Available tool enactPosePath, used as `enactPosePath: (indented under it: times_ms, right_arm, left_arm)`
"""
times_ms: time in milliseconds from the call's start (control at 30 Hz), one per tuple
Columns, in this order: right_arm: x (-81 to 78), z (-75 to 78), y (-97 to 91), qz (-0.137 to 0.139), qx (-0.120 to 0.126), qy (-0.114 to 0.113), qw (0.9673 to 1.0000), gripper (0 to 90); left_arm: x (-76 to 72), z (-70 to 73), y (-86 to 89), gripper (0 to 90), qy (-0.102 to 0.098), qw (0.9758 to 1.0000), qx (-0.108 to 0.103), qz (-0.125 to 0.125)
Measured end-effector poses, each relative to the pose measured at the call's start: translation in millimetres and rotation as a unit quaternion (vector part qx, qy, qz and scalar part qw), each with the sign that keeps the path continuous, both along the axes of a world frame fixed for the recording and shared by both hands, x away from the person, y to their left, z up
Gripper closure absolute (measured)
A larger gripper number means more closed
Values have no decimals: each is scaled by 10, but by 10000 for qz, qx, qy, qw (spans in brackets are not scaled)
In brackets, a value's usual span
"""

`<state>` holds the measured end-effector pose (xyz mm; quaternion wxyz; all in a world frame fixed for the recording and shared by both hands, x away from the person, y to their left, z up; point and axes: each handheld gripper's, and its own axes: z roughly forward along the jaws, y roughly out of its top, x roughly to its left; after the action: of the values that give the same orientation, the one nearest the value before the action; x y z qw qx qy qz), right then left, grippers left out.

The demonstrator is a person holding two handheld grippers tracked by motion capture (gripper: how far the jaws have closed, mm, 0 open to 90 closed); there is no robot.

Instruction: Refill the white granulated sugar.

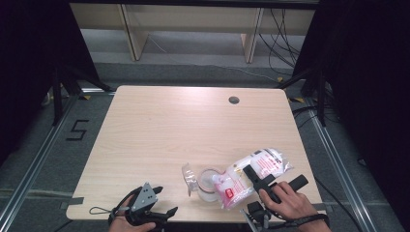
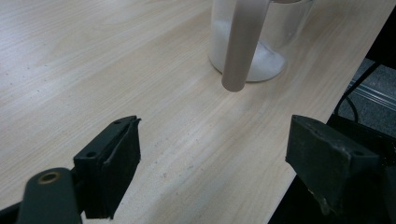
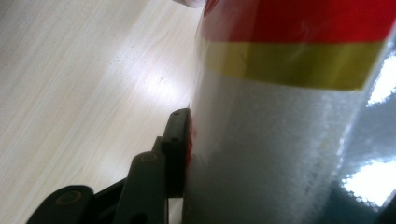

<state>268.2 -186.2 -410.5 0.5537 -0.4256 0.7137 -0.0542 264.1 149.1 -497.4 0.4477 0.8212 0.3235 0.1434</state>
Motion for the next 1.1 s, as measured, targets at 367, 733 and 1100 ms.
enactPosePath:
  times_ms: [367, 733, 1100]
  right_arm:
    - [-117, -83, -83, -879, 714, -69, 9935, 635]
    - [-113, -61, -75, -948, 677, -87, 9931, 639]
    - [-111, -72, -56, -886, 530, -79, 9946, 642]
  left_arm:
    - [-1, -2, 1, 174, 12, 10000, -15, 26]
    - [-1, -4, -3, 174, 23, 10000, -51, 53]
    - [0, -4, -4, 174, 23, 10000, -53, 50]
